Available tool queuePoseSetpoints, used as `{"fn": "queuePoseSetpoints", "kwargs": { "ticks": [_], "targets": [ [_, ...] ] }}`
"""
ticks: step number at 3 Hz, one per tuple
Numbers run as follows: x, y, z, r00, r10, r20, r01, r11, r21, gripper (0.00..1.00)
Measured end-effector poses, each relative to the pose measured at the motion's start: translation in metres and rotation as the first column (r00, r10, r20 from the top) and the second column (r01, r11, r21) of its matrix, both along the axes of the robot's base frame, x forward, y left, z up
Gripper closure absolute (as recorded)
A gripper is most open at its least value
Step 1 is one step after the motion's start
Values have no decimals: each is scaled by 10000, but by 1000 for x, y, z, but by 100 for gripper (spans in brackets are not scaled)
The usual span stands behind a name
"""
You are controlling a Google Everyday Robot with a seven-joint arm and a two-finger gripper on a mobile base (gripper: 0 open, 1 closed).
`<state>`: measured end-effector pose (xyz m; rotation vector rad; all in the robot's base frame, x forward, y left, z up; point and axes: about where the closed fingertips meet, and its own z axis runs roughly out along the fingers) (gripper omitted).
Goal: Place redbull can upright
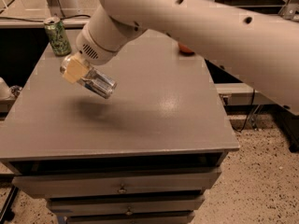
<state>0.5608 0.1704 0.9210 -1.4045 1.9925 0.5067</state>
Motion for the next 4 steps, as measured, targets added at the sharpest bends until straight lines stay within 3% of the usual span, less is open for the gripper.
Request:
{"fn": "queuePoseSetpoints", "kwargs": {
  "ticks": [1,2,3,4],
  "targets": [
    [-1,0,0,10000,13,-9,-13,10000,-27,100],
    [-2,-9,4,9997,44,223,-57,9981,606,100],
    [-2,-15,-8,9995,60,309,-129,9739,2268,100],
    [7,-22,-4,9995,-96,299,-42,9023,4312,100]
  ]
}}
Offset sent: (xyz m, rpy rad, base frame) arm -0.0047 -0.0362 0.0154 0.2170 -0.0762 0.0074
